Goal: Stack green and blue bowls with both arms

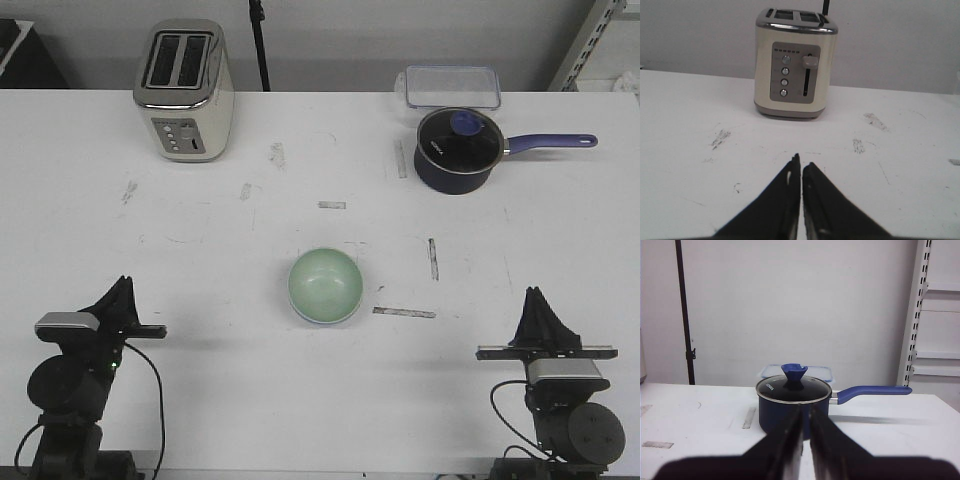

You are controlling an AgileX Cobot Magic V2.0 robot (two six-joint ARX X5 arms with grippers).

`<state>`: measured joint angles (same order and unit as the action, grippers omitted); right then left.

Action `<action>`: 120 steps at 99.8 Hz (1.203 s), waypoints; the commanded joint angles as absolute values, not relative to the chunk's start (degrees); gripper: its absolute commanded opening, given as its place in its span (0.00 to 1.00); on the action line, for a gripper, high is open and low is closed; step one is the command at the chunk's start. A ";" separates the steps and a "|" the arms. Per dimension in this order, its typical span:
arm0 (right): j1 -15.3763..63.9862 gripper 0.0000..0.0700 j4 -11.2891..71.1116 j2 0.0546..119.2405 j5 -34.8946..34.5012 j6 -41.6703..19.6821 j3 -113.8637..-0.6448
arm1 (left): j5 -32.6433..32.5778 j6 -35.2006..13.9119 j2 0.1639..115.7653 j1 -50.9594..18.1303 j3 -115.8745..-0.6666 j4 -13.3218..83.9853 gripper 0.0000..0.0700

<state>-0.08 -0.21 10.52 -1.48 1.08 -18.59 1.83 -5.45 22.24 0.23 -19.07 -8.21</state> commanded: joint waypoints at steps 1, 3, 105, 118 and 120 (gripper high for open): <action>-0.08 0.02 -0.82 10.46 -1.48 0.45 -18.94 | 1.91 -4.99 21.32 0.32 -19.29 -9.13 0.00; -0.08 0.02 -0.82 10.46 -1.48 0.45 -18.94 | 1.91 -4.99 20.97 0.32 -19.29 -9.06 0.00; -0.08 0.02 -0.82 10.46 -1.48 0.45 -18.94 | 2.50 0.21 1.19 0.23 -5.48 -11.40 0.00; -0.08 0.02 -0.82 10.46 -1.48 0.45 -18.94 | 2.17 0.19 0.45 -0.36 -3.22 -12.08 0.00; -0.08 0.02 -0.82 10.46 -1.48 0.45 -18.94 | 1.96 0.14 0.32 -0.49 -2.85 -12.05 0.00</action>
